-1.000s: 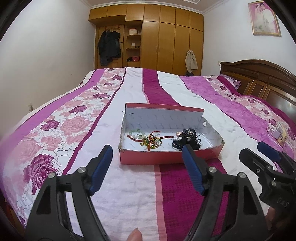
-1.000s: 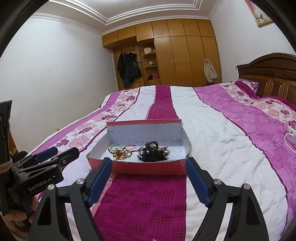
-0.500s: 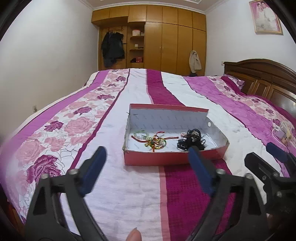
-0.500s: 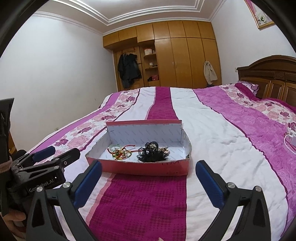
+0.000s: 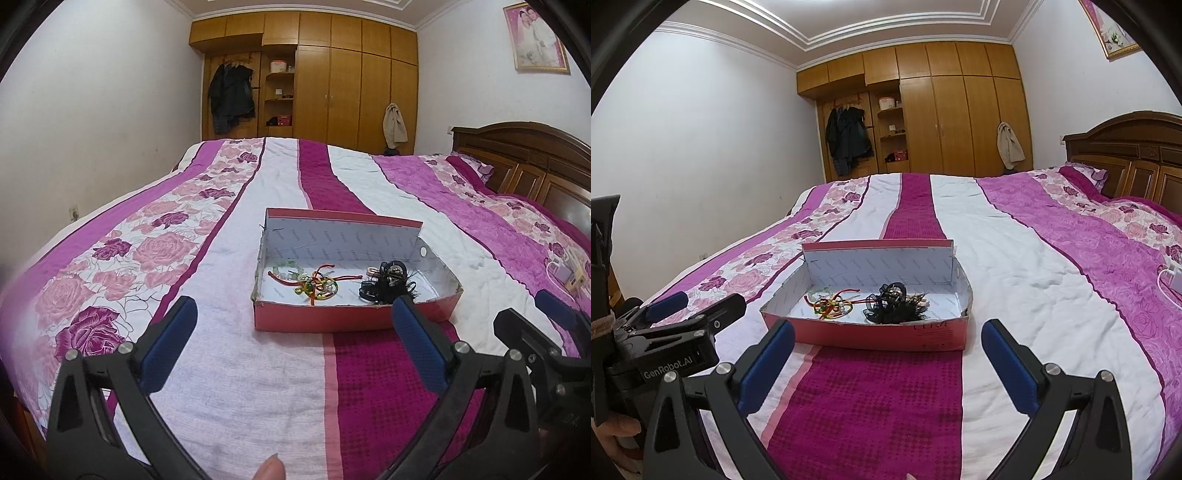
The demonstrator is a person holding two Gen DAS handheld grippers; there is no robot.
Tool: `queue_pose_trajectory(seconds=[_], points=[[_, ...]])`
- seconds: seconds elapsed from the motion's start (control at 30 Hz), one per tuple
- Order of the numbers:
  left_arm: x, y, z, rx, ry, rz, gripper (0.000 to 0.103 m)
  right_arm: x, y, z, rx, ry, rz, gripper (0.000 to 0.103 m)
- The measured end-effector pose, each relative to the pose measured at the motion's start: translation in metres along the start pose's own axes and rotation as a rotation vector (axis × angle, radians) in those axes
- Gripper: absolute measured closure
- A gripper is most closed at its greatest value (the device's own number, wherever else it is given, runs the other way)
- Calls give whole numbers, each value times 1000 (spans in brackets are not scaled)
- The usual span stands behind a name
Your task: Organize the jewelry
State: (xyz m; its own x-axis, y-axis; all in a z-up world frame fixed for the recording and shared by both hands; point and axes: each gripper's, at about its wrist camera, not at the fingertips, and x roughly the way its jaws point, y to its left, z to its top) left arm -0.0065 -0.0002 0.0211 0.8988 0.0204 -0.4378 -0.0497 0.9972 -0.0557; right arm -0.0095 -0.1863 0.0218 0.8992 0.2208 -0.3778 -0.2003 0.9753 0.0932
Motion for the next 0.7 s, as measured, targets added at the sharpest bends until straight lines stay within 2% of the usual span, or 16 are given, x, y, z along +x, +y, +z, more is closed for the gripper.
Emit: queue_pose_trajectory(seconds=[0.7], points=[[-1,-2,0,3,-1,2,4,0,0,0,1,0,0,0]])
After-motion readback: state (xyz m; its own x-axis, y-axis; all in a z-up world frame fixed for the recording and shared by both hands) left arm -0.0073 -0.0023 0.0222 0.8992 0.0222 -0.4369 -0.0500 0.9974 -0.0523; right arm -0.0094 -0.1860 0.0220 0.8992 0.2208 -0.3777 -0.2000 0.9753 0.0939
